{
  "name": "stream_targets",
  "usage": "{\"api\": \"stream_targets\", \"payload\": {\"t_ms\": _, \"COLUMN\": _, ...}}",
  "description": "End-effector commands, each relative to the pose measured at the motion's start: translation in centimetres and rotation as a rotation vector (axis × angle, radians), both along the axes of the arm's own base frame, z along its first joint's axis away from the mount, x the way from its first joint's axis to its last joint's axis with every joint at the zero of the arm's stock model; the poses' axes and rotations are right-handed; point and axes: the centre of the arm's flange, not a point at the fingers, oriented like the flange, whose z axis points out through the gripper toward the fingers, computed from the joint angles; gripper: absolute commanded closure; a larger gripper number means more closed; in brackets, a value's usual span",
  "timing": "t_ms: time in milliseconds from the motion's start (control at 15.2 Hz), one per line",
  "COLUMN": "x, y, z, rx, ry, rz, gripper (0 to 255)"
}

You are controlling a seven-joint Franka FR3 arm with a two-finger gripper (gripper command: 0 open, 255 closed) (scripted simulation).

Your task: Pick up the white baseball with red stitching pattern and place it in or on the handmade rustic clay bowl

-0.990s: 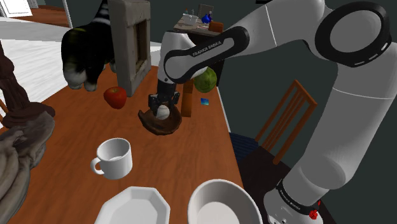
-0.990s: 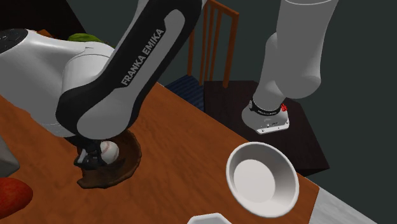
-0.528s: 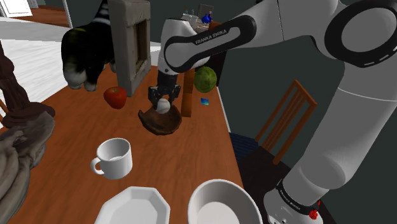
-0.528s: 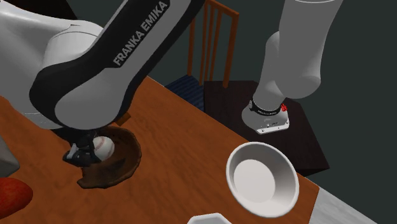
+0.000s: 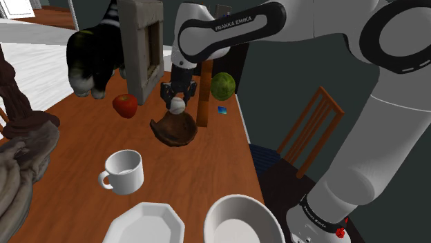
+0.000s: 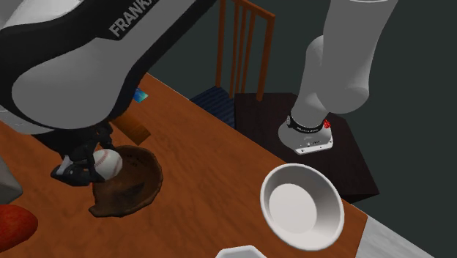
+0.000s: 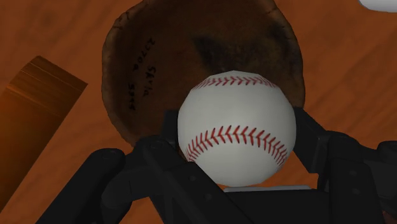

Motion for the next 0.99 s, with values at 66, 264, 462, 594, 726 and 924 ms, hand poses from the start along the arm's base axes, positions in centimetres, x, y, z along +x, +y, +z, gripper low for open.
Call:
{"api": "stream_targets", "payload": {"t_ms": 66, "x": -0.1, "y": 0.0, "z": 1.6, "rx": 0.000, "ry": 0.000, "rz": 0.000, "gripper": 255}}
{"api": "stream_targets", "payload": {"t_ms": 264, "x": -0.1, "y": 0.0, "z": 3.2, "rx": 0.000, "ry": 0.000, "rz": 0.000, "gripper": 255}}
{"api": "stream_targets", "payload": {"t_ms": 462, "x": 0.1, "y": 0.1, "z": 3.8, "rx": 0.000, "ry": 0.000, "rz": 0.000, "gripper": 255}}
{"api": "stream_targets", "payload": {"t_ms": 594, "x": 0.1, "y": 0.1, "z": 2.8, "rx": 0.000, "ry": 0.000, "rz": 0.000, "gripper": 255}}
{"api": "stream_targets", "payload": {"t_ms": 726, "x": 0.1, "y": 0.1, "z": 1.7, "rx": 0.000, "ry": 0.000, "rz": 0.000, "gripper": 255}}
{"api": "stream_targets", "payload": {"t_ms": 924, "x": 0.1, "y": 0.1, "z": 0.1, "rx": 0.000, "ry": 0.000, "rz": 0.000, "gripper": 255}}
